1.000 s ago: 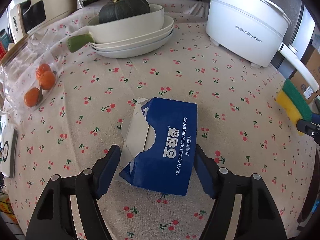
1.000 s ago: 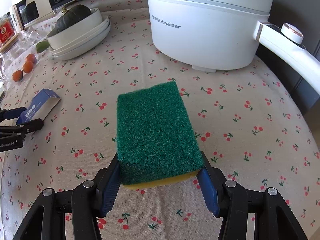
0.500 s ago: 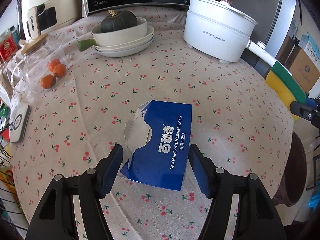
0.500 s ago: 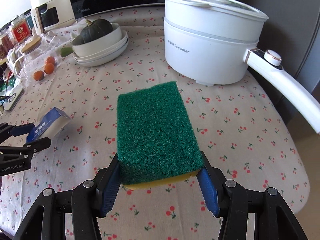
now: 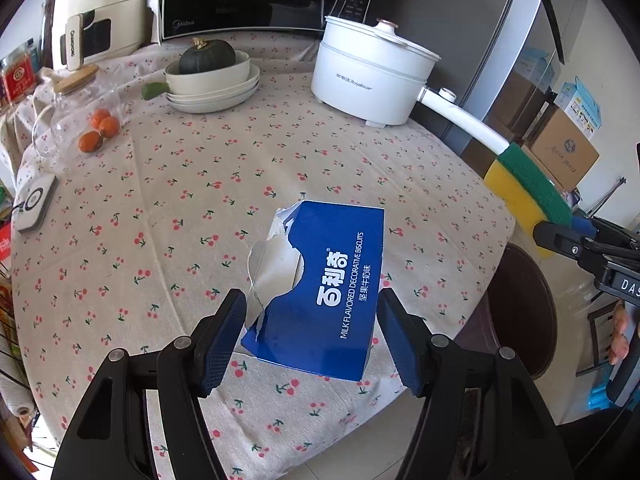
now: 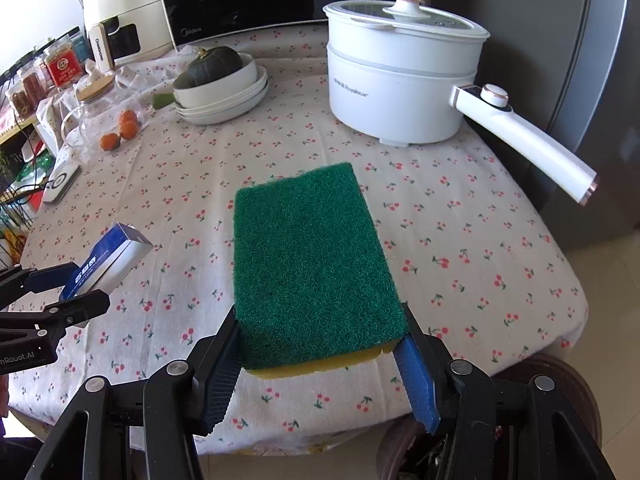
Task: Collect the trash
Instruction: 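Carry the blue box and sponge over the brown bin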
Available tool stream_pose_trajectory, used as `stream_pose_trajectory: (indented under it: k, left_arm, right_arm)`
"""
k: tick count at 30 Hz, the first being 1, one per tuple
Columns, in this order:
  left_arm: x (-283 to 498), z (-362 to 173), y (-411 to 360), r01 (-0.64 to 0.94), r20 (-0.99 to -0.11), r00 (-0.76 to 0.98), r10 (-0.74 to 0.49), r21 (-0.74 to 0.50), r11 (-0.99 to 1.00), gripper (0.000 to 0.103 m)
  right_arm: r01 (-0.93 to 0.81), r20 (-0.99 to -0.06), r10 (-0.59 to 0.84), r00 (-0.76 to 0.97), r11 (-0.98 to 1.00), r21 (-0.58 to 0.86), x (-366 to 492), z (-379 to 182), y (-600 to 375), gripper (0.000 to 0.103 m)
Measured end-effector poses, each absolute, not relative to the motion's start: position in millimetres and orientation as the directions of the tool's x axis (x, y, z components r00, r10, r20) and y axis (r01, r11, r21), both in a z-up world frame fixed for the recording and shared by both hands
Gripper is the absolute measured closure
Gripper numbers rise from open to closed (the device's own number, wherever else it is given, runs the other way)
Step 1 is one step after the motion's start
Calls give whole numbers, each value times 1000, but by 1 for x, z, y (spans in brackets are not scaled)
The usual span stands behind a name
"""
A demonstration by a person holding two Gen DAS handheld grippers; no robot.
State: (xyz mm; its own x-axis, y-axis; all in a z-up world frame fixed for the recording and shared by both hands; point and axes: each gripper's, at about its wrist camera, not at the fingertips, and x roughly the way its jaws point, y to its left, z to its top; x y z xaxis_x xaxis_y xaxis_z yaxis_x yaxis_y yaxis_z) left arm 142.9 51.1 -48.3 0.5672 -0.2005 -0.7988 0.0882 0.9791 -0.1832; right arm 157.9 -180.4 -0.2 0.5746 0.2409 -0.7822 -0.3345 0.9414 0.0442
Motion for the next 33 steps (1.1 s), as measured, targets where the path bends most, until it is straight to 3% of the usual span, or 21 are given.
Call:
stream_pose_trajectory:
  k: [11, 16, 33]
  left_arm:
    - [118, -44, 22, 135, -777, 558, -290, -259, 956, 33]
    - [118, -42, -6, 182, -759, 551, -347, -296, 938, 33]
    - [118, -77, -154, 432, -788, 447, -424, -224, 873, 33]
  right_arm:
    - [-295, -798, 209, 565, 955, 41, 110, -14, -210, 42]
    - [-262, -819, 234, 525, 959, 105, 100, -26, -234, 42]
    - [-63, -863, 100, 495, 995, 79, 67, -62, -365, 42]
